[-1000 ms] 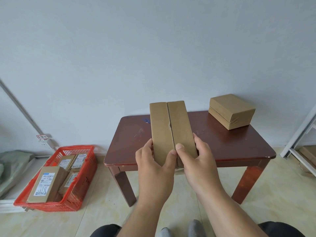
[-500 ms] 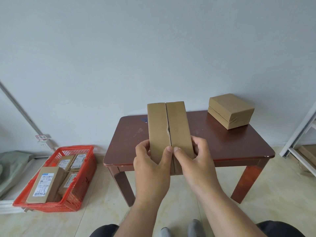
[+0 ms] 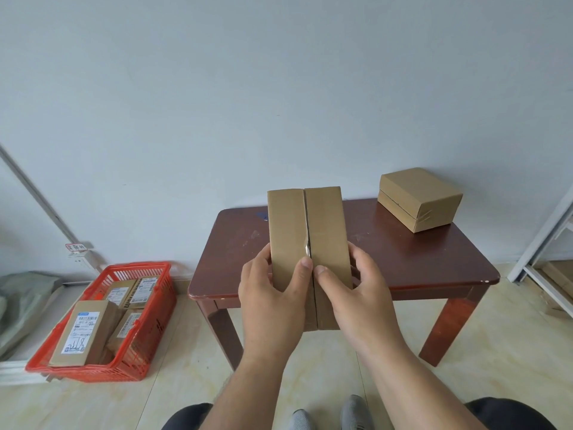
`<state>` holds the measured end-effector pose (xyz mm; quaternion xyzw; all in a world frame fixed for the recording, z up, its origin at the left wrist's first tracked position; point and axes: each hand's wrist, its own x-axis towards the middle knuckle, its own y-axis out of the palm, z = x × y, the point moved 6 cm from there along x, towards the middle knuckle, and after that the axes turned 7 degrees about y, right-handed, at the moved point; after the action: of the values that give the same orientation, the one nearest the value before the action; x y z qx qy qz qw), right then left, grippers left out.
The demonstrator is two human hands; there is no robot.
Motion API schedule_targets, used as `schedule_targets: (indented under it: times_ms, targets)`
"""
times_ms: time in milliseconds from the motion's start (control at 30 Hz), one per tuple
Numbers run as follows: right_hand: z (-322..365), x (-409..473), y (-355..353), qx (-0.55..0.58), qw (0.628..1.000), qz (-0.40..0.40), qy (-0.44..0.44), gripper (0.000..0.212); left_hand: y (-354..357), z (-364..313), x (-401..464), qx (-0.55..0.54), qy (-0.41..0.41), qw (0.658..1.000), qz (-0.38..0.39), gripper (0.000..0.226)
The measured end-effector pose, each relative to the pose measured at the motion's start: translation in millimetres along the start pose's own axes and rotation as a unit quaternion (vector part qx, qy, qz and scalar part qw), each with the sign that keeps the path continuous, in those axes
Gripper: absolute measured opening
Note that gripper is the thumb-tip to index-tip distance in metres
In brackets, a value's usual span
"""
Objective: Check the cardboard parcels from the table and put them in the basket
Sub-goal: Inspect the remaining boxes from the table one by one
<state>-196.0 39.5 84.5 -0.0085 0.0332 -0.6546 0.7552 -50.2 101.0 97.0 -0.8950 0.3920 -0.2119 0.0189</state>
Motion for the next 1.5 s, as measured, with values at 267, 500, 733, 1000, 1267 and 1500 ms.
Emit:
schedule_targets:
  times_ms: [267, 500, 733, 1000, 1267, 1500]
  targets:
    - [1.9, 3.8, -2.3, -0.009, 0.999, -0.028, 0.013, 0.052, 1.4, -1.3, -8.1, 0.015, 0.001, 1.0, 0.001, 0.044]
    - [-7.8, -3.2, 1.2, 0.036, 0.999, -0.003, 0.036, 0.035, -0.8, -3.1, -0.7, -0.042, -0.033, 0.999, 0.008, 0.033]
    - [7.5, 5.4, -4.3, 0.019, 0.999, -0.031, 0.038, 0.034, 5.5, -0.6, -9.9, -0.048, -0.029, 0.998, 0.025, 0.04]
    - [9.5, 0.2, 2.1, 0.011, 1.0, 0.018, -0.003, 0.046, 0.2, -11.0, 4.9, -0.016, -0.024, 0.999, 0.02, 0.018]
    - [14.8, 8.0, -3.9, 0.035, 0.999, -0.015, 0.025, 0.023, 6.5, -3.9, -4.2, -0.033, -0.035, 0.998, 0.031, 0.045]
    - [12.2, 0.5, -2.0, 0.022, 1.0, -0.004, 0.013, 0.027, 0.7, -4.9, 5.2, -0.045, -0.052, 0.998, 0.017, 0.039]
